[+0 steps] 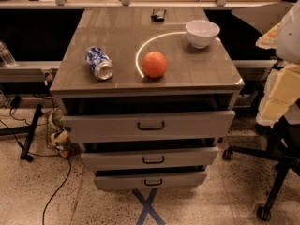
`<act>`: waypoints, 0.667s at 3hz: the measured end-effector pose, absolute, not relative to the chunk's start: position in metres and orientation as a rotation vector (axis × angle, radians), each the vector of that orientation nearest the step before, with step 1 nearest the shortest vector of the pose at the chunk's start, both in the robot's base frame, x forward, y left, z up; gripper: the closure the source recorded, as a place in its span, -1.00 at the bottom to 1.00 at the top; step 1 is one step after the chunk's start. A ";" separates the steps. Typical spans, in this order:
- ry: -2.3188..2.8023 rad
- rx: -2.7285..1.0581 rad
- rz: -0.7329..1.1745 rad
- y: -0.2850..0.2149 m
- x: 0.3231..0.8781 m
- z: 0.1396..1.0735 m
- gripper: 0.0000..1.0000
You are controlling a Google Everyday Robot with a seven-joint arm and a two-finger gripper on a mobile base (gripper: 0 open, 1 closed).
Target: Open middle drawer
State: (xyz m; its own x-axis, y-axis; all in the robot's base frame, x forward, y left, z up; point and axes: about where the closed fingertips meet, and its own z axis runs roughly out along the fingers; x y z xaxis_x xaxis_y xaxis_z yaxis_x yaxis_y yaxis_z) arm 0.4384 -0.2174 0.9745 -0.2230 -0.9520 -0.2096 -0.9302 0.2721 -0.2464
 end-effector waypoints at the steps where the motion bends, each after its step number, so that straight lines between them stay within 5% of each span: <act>1: 2.233 -1.711 -0.091 -0.220 0.439 0.969 -1.00; 2: 2.254 -1.705 -0.045 -0.238 0.426 0.906 -1.00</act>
Offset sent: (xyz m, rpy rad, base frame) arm -0.0321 -0.0587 -0.1840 0.0408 0.1231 -0.0415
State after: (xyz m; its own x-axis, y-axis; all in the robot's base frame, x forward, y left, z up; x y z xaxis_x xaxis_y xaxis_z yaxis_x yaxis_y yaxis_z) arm 0.4262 -0.2383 0.9061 -0.2408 -0.9433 -0.2284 -0.9335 0.2895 -0.2117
